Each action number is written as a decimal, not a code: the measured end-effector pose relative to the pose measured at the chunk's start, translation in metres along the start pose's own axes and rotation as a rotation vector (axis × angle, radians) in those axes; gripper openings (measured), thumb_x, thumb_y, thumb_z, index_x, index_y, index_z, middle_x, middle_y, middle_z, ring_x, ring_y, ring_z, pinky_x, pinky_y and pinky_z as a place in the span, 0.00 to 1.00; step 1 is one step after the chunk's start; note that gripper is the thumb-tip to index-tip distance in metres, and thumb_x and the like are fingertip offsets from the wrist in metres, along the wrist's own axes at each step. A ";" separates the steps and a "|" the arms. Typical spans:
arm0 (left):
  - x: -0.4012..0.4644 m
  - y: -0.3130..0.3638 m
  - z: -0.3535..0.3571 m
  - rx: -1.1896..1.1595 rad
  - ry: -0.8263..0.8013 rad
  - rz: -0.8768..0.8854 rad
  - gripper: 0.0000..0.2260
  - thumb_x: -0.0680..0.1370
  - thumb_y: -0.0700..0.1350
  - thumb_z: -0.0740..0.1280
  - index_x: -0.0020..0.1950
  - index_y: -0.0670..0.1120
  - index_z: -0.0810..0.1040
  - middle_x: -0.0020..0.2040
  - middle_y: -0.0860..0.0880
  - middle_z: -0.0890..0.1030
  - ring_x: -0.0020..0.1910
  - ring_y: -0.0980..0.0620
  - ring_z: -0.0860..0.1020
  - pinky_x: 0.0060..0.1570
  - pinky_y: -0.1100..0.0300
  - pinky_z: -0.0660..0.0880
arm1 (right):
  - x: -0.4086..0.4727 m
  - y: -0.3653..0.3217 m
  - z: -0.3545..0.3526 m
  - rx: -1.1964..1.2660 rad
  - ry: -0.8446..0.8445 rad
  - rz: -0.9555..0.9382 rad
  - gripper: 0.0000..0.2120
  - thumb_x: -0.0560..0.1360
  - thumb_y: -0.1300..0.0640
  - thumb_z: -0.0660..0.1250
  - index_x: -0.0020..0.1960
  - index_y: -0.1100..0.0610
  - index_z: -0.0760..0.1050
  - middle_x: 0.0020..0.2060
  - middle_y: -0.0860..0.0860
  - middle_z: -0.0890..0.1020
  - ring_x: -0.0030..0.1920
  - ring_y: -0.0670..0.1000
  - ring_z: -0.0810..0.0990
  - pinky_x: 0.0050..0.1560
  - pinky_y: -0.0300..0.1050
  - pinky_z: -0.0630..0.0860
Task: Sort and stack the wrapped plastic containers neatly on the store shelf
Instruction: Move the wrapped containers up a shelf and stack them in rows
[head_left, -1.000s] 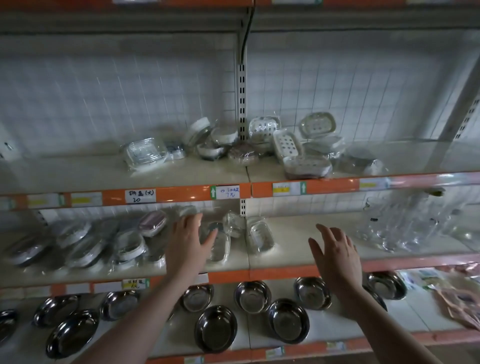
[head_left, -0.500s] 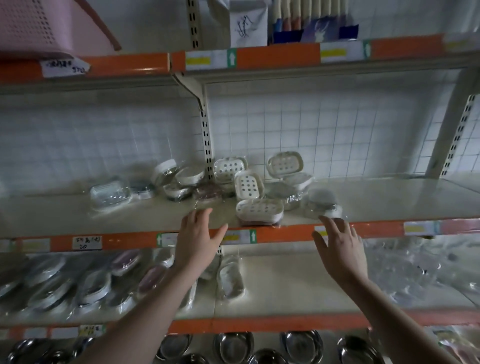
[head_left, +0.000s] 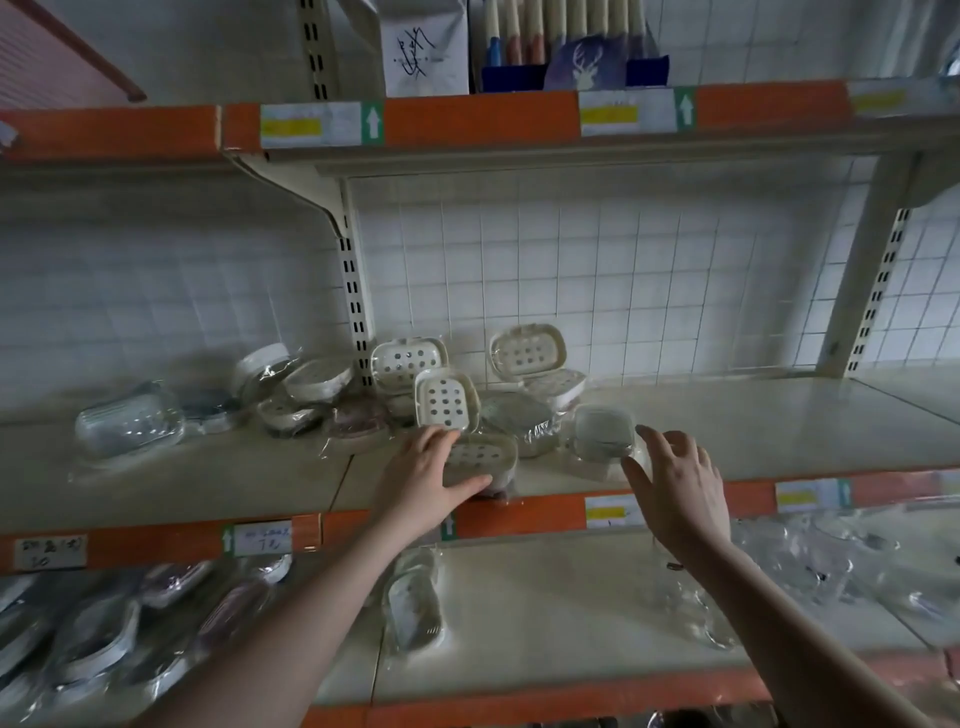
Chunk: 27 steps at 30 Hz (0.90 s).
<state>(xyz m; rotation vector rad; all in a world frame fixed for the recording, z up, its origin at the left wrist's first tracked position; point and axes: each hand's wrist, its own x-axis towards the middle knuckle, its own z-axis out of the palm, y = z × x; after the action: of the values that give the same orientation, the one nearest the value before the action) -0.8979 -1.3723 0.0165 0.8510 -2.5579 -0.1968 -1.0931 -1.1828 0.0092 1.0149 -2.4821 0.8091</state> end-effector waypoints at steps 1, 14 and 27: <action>0.007 -0.001 0.002 -0.014 -0.044 0.014 0.36 0.73 0.67 0.60 0.75 0.50 0.60 0.74 0.53 0.59 0.72 0.52 0.61 0.68 0.55 0.65 | 0.005 0.000 0.002 -0.008 -0.007 0.010 0.20 0.77 0.50 0.63 0.67 0.54 0.70 0.57 0.58 0.75 0.56 0.61 0.73 0.55 0.52 0.68; 0.048 -0.005 0.018 -0.030 -0.381 0.083 0.44 0.66 0.63 0.73 0.76 0.52 0.59 0.77 0.52 0.56 0.75 0.51 0.56 0.73 0.55 0.55 | 0.064 -0.015 0.031 0.005 -0.245 0.078 0.27 0.77 0.38 0.54 0.71 0.50 0.61 0.65 0.60 0.68 0.64 0.61 0.67 0.63 0.53 0.65; 0.048 -0.008 0.015 -0.073 -0.251 -0.038 0.35 0.65 0.61 0.76 0.69 0.55 0.72 0.69 0.55 0.72 0.66 0.55 0.71 0.65 0.57 0.68 | 0.090 -0.002 0.059 -0.050 -0.443 0.000 0.31 0.74 0.34 0.58 0.69 0.52 0.63 0.64 0.60 0.64 0.63 0.64 0.68 0.61 0.53 0.67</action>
<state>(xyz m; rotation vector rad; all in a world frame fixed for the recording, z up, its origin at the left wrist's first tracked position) -0.9349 -1.4071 0.0183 0.8972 -2.7469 -0.4313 -1.1590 -1.2677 0.0091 1.2913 -2.8473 0.5636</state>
